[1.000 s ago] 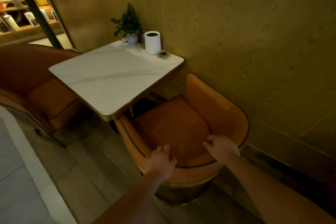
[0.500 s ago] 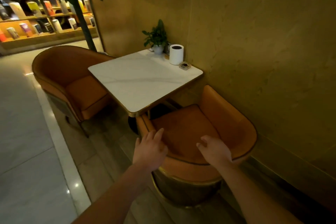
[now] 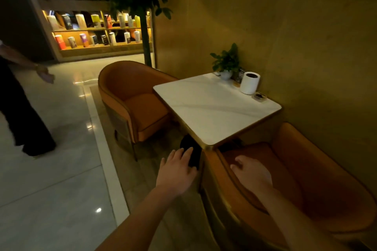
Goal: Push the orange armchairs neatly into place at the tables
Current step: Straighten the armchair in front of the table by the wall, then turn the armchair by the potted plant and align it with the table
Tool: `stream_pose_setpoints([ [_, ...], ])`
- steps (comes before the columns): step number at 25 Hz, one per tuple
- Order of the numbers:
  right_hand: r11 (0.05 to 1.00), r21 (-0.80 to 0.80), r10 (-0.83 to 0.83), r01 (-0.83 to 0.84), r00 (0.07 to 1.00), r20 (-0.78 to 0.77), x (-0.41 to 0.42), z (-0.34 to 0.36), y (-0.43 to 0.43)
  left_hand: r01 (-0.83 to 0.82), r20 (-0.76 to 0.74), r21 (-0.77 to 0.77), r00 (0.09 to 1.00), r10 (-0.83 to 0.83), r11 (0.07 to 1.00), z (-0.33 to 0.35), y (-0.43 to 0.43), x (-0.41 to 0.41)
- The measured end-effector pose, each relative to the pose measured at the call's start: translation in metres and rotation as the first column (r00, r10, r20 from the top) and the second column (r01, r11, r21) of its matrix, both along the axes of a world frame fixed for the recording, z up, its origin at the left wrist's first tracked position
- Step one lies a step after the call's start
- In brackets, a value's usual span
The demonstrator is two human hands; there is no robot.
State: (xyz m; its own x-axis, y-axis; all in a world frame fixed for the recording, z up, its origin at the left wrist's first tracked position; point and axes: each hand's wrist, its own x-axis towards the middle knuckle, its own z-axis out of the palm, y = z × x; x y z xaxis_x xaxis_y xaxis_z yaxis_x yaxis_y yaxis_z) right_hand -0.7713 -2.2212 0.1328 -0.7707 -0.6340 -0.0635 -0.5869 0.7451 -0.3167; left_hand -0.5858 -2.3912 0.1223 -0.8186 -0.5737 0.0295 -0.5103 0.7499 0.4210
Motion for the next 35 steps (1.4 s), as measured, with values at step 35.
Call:
stream_pose_setpoints([
  [35,0.995,-0.034,0.099,-0.094,0.974,0.204,0.032,-0.058,-0.828,-0.055,0.110,-0.070,0.992,0.062,0.996,-0.033,-0.816,0.037],
])
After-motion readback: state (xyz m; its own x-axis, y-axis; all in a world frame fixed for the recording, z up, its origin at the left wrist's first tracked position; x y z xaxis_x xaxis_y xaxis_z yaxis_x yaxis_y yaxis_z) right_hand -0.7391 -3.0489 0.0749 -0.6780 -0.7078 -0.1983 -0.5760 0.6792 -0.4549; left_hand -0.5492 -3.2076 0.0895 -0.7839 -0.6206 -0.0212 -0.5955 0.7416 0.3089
